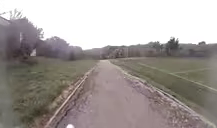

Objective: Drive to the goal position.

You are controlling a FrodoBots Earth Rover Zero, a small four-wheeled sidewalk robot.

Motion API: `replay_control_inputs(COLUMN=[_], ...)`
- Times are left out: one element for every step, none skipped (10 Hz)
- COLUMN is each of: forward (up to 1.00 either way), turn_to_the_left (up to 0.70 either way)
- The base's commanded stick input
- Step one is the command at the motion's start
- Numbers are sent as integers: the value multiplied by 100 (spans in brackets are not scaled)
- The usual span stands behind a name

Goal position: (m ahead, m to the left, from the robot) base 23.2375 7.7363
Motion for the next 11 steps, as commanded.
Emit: replay_control_inputs(forward=[70, 70, 70, 70, 70, 70, 70, 70, 70, 70, 70], turn_to_the_left=[0, 0, 0, 0, 0, 0, 0, 0, 0, 0, 0])
